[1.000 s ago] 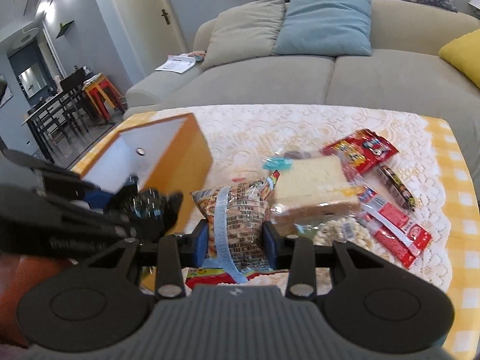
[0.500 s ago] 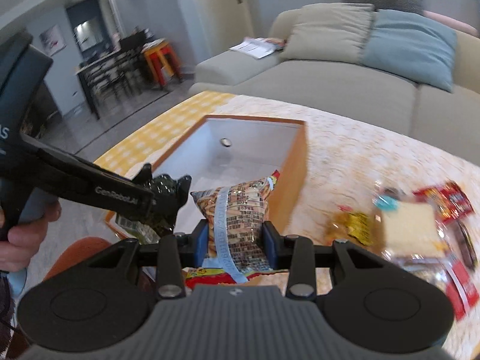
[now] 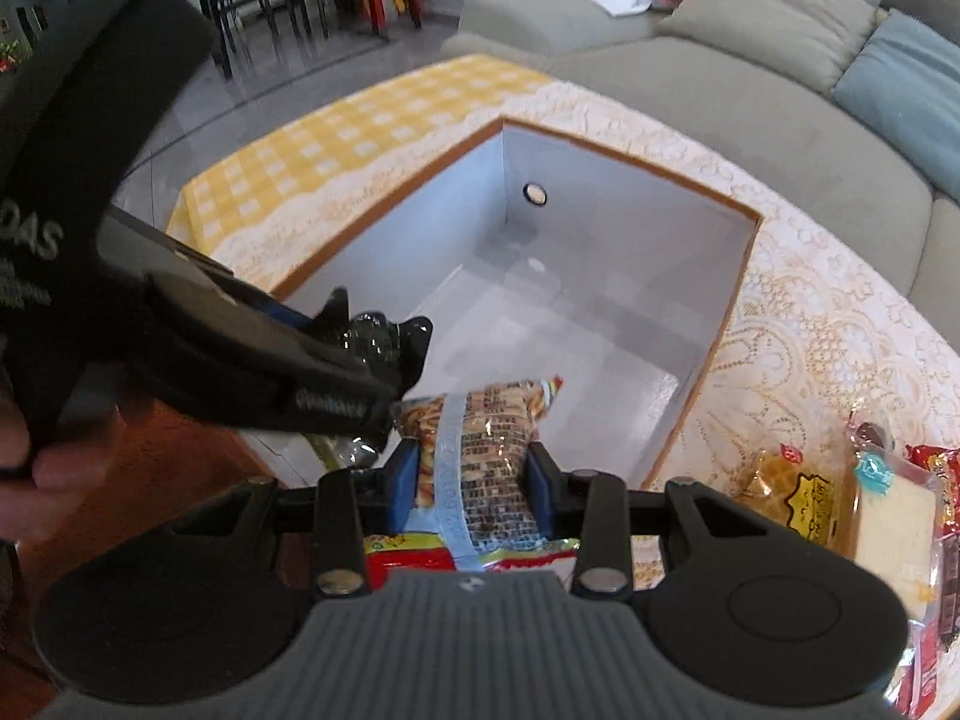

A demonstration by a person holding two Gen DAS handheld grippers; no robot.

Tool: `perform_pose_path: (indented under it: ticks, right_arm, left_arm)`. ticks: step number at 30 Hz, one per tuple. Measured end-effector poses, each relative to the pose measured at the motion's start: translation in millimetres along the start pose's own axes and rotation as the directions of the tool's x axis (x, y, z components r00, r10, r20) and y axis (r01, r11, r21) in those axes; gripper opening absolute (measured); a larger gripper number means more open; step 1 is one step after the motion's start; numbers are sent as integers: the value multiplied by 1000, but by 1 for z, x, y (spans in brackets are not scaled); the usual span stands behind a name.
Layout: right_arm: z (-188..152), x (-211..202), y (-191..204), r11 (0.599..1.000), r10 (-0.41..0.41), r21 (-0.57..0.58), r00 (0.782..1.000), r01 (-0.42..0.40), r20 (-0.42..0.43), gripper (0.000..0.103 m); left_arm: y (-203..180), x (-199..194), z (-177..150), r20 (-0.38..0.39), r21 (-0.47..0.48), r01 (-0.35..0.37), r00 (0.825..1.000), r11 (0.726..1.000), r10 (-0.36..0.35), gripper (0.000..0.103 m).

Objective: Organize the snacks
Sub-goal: 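Drop seaweed pack into box with left tool while right tool drops peanut bag in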

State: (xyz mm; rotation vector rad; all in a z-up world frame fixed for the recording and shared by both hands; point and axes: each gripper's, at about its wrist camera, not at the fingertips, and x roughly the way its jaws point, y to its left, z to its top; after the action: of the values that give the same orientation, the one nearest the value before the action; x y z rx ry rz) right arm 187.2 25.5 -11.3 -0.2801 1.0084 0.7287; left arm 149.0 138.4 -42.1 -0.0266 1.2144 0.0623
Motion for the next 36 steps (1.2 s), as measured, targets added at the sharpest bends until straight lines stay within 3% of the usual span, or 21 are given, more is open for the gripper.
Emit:
perform_pose_path:
  ticks: [15, 25, 27, 28, 36]
  right_arm:
    - [5, 44, 4, 999, -12, -49, 993, 6, -118, 36]
    - [7, 45, 1, 999, -33, -7, 993, 32, -114, 44]
    - [7, 43, 1, 999, -35, -1, 993, 35, -108, 46]
    - [6, 43, 0, 999, -37, -1, 994, 37, -105, 48]
    - [4, 26, 5, 999, -53, 0, 997, 53, -51, 53]
  left_arm:
    - [3, 20, -2, -66, 10, -23, 998, 1000, 24, 44]
    - [0, 18, -2, -73, 15, -56, 996, 998, 57, 52]
    - [1, 14, -2, -60, 14, -68, 996, 998, 69, 66]
    - [2, 11, -2, -51, 8, -70, 996, 998, 70, 68]
    - [3, -13, -6, -3, -12, -68, 998, 998, 68, 68]
